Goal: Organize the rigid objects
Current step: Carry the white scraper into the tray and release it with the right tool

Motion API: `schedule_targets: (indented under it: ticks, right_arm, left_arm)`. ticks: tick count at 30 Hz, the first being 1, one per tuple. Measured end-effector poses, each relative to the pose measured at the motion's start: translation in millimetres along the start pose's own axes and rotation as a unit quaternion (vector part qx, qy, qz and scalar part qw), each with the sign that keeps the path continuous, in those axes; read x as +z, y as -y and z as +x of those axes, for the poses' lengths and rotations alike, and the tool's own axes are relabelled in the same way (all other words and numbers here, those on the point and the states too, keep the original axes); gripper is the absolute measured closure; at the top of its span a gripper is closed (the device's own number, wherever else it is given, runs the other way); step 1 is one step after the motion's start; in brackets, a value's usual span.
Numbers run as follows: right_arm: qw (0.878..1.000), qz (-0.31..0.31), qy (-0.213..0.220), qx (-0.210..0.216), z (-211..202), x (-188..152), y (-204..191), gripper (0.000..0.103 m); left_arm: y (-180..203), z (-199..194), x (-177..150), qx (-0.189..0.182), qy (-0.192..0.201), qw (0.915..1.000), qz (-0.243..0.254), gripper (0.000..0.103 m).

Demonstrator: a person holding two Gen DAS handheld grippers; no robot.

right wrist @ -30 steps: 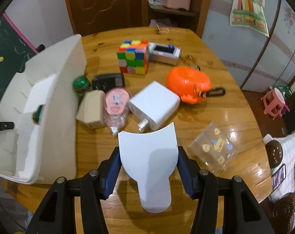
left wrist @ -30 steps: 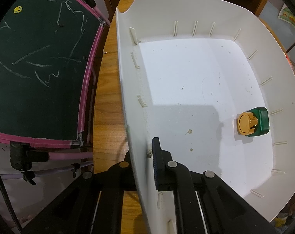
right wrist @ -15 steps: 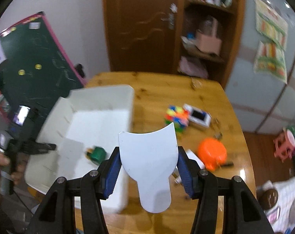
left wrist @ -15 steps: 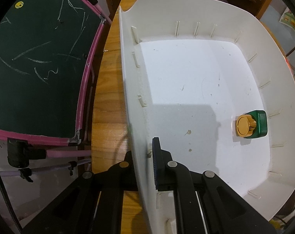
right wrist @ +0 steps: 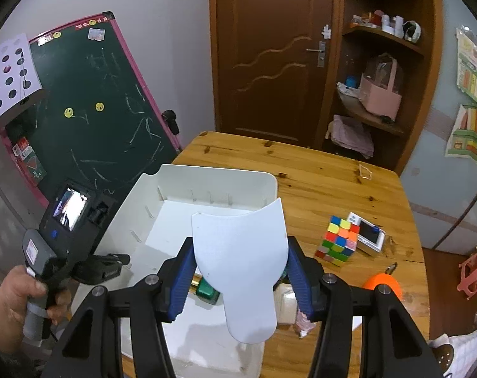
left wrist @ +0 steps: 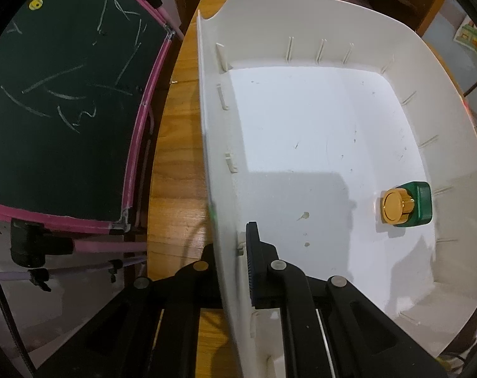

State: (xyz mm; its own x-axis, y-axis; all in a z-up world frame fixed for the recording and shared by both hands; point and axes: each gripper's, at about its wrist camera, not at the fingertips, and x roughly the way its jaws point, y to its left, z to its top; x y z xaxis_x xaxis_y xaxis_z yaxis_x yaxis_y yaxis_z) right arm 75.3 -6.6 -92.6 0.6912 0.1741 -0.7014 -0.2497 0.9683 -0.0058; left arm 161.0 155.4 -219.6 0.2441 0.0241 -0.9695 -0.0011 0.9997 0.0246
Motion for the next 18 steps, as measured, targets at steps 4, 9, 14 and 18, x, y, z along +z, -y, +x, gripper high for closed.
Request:
schedule_targets:
  ticks: [4,9,14,18]
  right_arm:
    - [1.000,0.001,-0.010,0.008,12.8,3.9,-3.5,0.047]
    - [0.999,-0.003,-0.034,0.012,37.7,2.8,-9.4,0.047]
    - [0.997,-0.004,-0.076,0.024,69.0,-5.3,-15.9,0.047]
    - [0.993,-0.004,-0.112,0.037,95.7,-9.5,-23.1,0.047]
  left_arm:
    - [1.4,0.1,-0.3,0.003,0.000,1.0000,-0.003,0.095]
    - [-1.1,1.0,-0.1,-0.001,0.001,0.9999,-0.011,0.095]
    - [4.9,0.5,-2.5,0.011,0.005,0.9999,-0.004,0.095]
    - [0.6,1.1,-1.5,0.000,0.001,0.9999,-0.015,0.095]
